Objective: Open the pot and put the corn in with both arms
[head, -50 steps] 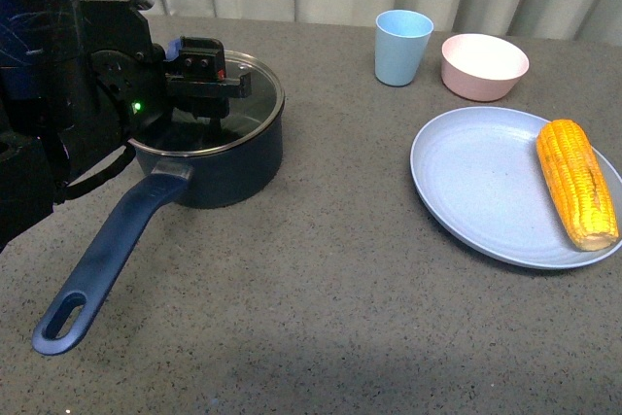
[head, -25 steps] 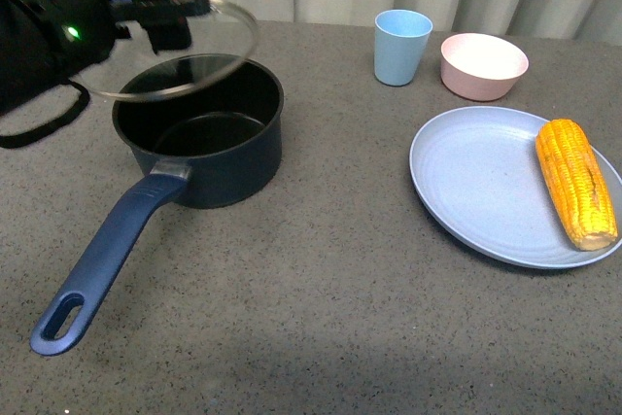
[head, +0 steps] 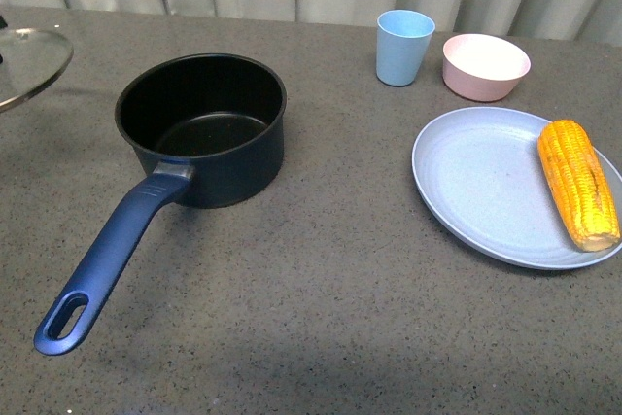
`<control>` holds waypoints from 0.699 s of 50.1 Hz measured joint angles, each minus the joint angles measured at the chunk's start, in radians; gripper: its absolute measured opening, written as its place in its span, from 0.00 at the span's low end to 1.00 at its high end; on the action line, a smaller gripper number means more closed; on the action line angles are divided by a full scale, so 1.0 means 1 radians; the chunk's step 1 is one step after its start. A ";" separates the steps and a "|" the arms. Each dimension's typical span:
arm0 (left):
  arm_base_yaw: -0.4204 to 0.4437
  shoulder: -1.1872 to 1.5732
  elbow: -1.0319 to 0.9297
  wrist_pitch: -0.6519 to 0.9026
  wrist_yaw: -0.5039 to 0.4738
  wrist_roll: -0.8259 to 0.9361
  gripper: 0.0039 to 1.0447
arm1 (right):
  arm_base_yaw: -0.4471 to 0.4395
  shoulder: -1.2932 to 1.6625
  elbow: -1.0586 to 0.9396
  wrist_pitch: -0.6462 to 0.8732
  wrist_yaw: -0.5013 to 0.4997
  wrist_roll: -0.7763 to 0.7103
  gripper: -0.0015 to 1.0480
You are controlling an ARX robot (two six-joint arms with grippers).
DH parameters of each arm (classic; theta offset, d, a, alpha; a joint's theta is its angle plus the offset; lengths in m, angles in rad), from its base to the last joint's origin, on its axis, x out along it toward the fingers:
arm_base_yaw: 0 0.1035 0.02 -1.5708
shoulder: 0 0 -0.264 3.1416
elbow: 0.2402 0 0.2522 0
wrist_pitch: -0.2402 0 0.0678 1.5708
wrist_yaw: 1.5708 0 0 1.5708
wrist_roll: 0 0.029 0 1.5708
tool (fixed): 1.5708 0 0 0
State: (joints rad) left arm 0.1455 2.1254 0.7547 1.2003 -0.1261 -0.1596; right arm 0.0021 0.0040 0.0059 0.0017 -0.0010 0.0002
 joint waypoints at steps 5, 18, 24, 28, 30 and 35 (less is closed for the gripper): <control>0.018 0.052 0.007 0.013 0.008 0.000 0.55 | 0.000 0.000 0.000 0.000 0.000 0.000 0.91; 0.029 0.169 0.042 0.025 0.014 0.001 0.55 | 0.000 0.000 0.000 0.000 0.000 0.000 0.91; 0.029 0.202 0.050 0.024 0.014 0.002 0.55 | 0.000 0.000 0.000 0.000 0.000 0.000 0.91; 0.029 0.212 0.057 0.019 0.012 0.002 0.54 | 0.000 0.000 0.000 0.000 0.000 0.000 0.91; 0.029 0.212 0.061 0.015 0.011 0.002 0.54 | 0.000 0.000 0.000 0.000 0.000 0.000 0.91; 0.029 0.214 0.067 0.011 0.004 0.002 0.54 | 0.000 0.000 0.000 0.000 0.000 0.000 0.91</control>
State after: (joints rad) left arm 0.1741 2.3390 0.8215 1.2110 -0.1219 -0.1581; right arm 0.0021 0.0040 0.0059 0.0017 -0.0010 0.0006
